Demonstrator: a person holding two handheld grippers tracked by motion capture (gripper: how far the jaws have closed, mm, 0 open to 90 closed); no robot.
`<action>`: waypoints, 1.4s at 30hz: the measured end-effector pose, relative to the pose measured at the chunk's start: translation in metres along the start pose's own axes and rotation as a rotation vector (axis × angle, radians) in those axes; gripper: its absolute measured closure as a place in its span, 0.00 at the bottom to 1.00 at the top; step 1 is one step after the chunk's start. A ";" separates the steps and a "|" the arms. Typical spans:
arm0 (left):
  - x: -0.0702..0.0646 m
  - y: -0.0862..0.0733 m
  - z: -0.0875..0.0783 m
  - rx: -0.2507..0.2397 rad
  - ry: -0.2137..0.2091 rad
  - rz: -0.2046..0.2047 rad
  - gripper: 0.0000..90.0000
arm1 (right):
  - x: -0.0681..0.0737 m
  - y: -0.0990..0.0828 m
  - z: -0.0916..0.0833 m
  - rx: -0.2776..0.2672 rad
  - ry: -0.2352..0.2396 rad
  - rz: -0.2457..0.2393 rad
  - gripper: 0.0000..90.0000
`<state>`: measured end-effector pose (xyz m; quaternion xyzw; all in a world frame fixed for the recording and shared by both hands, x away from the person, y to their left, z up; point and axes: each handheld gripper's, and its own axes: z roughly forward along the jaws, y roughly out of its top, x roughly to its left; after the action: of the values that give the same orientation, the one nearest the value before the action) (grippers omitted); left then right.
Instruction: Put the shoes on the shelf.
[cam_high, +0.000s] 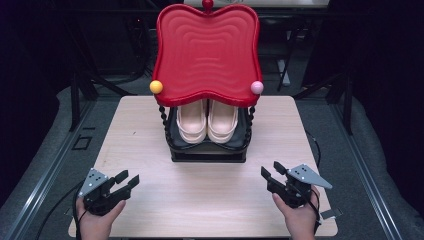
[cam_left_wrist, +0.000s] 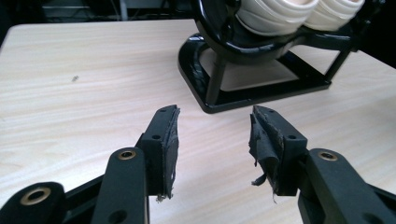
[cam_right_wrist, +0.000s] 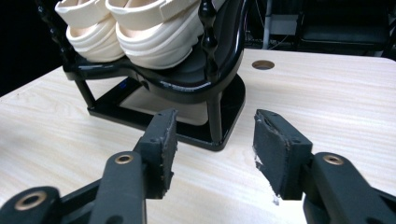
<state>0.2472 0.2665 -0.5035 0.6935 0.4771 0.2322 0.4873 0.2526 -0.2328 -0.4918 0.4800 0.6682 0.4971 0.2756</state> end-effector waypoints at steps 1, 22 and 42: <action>0.000 -0.002 0.000 0.004 -0.002 0.001 0.57 | 0.000 -0.001 -0.002 0.000 0.001 0.002 0.54; -0.002 -0.040 0.028 0.105 -0.039 0.079 0.52 | -0.003 -0.047 0.013 0.116 0.004 -0.045 0.56; -0.006 -0.052 0.045 0.149 -0.073 0.148 0.48 | -0.001 -0.064 0.031 0.157 0.020 -0.131 0.51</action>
<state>0.2572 0.2444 -0.5680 0.7691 0.4225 0.2058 0.4331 0.2560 -0.2242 -0.5619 0.4507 0.7377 0.4287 0.2623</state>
